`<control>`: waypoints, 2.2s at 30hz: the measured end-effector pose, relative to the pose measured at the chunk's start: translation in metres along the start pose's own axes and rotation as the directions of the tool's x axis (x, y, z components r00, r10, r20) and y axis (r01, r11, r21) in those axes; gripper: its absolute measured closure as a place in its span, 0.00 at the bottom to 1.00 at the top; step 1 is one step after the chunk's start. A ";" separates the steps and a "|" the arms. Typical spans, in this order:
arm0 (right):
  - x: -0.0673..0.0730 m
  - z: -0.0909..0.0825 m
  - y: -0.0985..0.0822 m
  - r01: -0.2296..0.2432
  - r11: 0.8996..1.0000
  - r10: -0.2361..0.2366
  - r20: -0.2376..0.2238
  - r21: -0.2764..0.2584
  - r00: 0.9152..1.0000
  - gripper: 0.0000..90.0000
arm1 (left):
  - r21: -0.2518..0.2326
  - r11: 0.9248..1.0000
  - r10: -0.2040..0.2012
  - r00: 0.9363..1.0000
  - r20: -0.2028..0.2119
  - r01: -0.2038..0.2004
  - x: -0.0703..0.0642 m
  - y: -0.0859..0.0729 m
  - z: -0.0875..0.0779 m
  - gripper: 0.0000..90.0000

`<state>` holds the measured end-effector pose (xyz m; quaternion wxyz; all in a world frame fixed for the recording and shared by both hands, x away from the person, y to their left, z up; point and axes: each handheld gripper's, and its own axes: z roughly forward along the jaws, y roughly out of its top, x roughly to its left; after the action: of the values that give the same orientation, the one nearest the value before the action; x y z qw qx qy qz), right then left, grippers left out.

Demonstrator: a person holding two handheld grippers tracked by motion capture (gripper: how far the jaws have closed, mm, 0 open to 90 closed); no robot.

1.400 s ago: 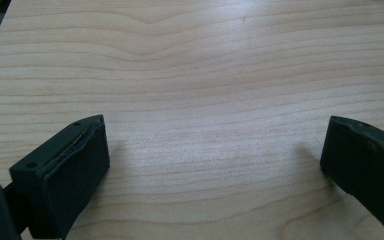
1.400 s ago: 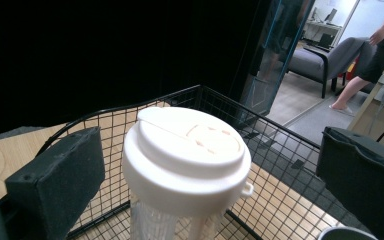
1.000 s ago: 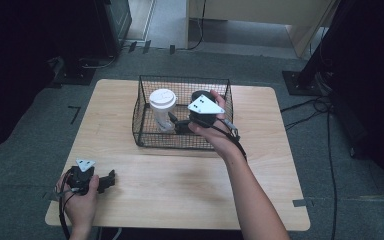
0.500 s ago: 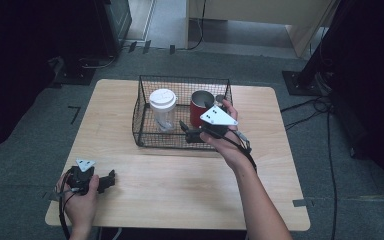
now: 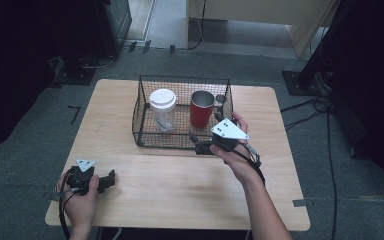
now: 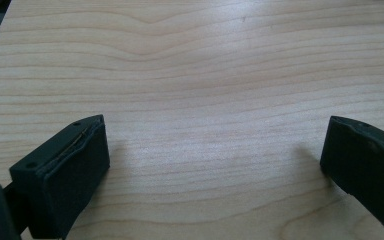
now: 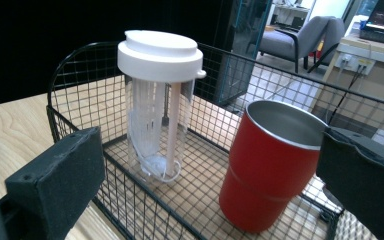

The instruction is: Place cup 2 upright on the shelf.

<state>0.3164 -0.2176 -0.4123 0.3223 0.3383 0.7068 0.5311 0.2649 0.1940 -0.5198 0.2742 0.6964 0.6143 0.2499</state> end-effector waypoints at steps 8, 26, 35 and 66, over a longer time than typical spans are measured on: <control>-0.006 -0.017 -0.014 -0.023 1.000 0.023 0.025 0.004 0.999 0.00 | -0.002 1.000 -0.002 1.000 0.000 0.002 0.000 0.000 0.000 0.00; -0.023 -0.049 -0.043 -0.056 0.998 0.053 0.093 0.032 0.994 0.00 | 0.000 1.000 0.000 1.000 0.000 0.000 0.000 0.000 0.000 0.00; -0.036 -0.067 -0.060 -0.077 0.995 0.068 0.140 0.058 0.988 0.00 | 0.000 1.000 0.000 1.000 0.000 0.000 0.000 0.000 0.000 0.00; -0.067 -0.118 -0.131 -0.184 0.969 0.131 0.287 0.165 0.949 0.00 | 0.001 1.000 0.002 1.000 0.000 -0.002 0.000 0.000 0.000 0.00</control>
<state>0.2398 -0.3623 -0.5057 0.3396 0.4932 0.6733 0.4337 0.2648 0.1941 -0.5198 0.2736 0.6971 0.6138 0.2497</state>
